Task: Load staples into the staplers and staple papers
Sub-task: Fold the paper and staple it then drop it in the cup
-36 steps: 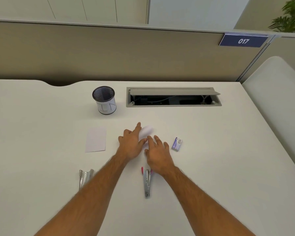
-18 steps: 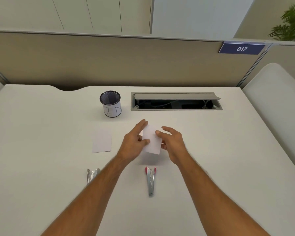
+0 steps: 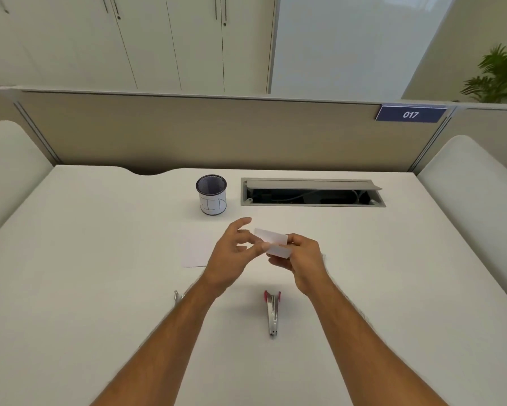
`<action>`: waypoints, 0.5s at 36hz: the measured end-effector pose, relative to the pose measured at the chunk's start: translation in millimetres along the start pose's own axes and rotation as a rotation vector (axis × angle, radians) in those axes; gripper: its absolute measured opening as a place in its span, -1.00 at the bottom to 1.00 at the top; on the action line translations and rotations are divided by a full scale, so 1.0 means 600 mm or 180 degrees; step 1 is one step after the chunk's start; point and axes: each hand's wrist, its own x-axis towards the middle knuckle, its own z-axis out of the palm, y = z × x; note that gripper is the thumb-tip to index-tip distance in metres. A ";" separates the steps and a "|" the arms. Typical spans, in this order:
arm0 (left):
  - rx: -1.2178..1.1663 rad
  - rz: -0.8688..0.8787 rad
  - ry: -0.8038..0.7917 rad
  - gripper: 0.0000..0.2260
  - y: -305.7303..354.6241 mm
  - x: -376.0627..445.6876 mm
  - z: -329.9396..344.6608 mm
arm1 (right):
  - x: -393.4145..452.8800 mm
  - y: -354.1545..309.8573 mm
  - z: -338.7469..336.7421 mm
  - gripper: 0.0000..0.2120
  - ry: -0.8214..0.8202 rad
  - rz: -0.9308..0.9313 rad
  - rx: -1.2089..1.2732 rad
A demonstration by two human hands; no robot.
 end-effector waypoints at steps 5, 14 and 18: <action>-0.0263 -0.0209 0.0245 -0.87 0.014 -0.013 -0.007 | -0.031 -0.012 0.002 -0.76 -0.0124 -0.0139 -0.0161; -0.0400 -0.0304 0.0380 -0.86 0.011 -0.026 -0.017 | -0.066 -0.020 -0.001 -0.77 -0.0528 -0.0267 -0.0275; -0.0240 -0.0193 0.0297 -0.65 0.008 -0.025 -0.017 | -0.073 -0.022 -0.005 -0.76 -0.0525 -0.0280 -0.0372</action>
